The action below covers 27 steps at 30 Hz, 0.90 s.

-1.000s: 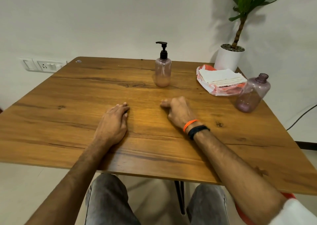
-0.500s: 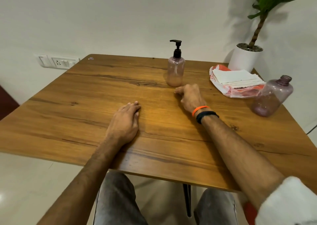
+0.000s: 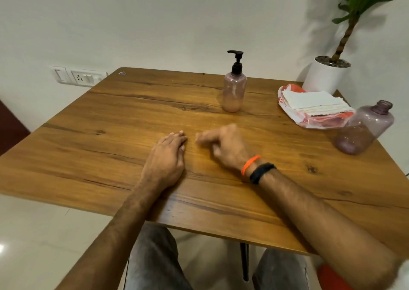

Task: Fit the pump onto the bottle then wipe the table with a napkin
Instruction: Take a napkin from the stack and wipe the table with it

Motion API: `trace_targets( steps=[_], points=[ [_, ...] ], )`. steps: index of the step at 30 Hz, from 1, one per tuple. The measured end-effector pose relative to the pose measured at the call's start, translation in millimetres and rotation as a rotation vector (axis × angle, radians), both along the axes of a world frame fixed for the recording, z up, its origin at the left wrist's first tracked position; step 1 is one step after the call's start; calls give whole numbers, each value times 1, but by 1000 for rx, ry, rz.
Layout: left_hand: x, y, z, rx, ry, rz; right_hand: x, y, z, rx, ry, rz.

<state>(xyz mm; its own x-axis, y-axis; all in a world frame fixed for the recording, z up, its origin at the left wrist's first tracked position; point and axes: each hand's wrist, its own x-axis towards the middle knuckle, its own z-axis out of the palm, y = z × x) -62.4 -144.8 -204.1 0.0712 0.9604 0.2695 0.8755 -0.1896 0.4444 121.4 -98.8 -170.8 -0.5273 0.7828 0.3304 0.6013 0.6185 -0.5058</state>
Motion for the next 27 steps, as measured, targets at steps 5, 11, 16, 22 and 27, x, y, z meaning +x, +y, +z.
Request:
trace_targets(
  steps=[5,11,16,22,27],
  points=[
    [-1,-1,1,-17,-13,-13,9,76,0,-58,-3,-410],
    [1,0,0,-7,-5,12,-22,53,-15,-26,-154,-114],
    [1,-2,1,-3,-19,15,-26,47,-11,57,-27,12],
    [1,-3,3,-10,-16,10,-34,89,-8,-37,-106,-172],
    [1,-2,2,-9,-4,22,-26,48,-12,19,-149,112]
  ],
)
